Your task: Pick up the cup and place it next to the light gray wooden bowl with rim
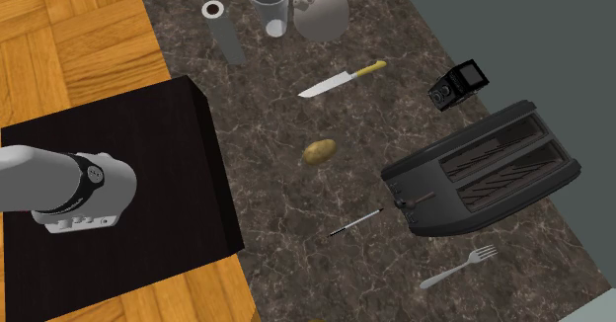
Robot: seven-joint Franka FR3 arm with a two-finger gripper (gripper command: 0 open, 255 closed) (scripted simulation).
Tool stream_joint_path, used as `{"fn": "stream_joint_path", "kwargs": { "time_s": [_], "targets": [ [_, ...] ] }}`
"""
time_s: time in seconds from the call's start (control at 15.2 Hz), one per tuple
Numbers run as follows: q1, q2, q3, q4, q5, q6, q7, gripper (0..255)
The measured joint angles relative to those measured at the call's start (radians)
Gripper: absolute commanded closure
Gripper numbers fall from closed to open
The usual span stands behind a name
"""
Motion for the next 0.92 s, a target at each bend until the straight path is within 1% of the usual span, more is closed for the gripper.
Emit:
{"fn": "stream_joint_path", "kwargs": {
  "time_s": [0.07, 0.4, 0.53, 0.66, 0.92],
  "targets": [
    [0.013, -0.003, 0.007, -0.005, 0.0, -0.001, 0.019, 255],
    [0.093, 0.043, 0.037, 0.067, -0.009, -0.04, 0.124, 255],
    [0.133, 0.062, 0.051, 0.092, -0.012, -0.054, 0.175, 255],
    [0.15, 0.084, 0.054, 0.113, -0.018, -0.055, 0.196, 255],
    [0.159, 0.113, 0.051, 0.102, -0.03, -0.018, 0.214, 255]
  ]
}}
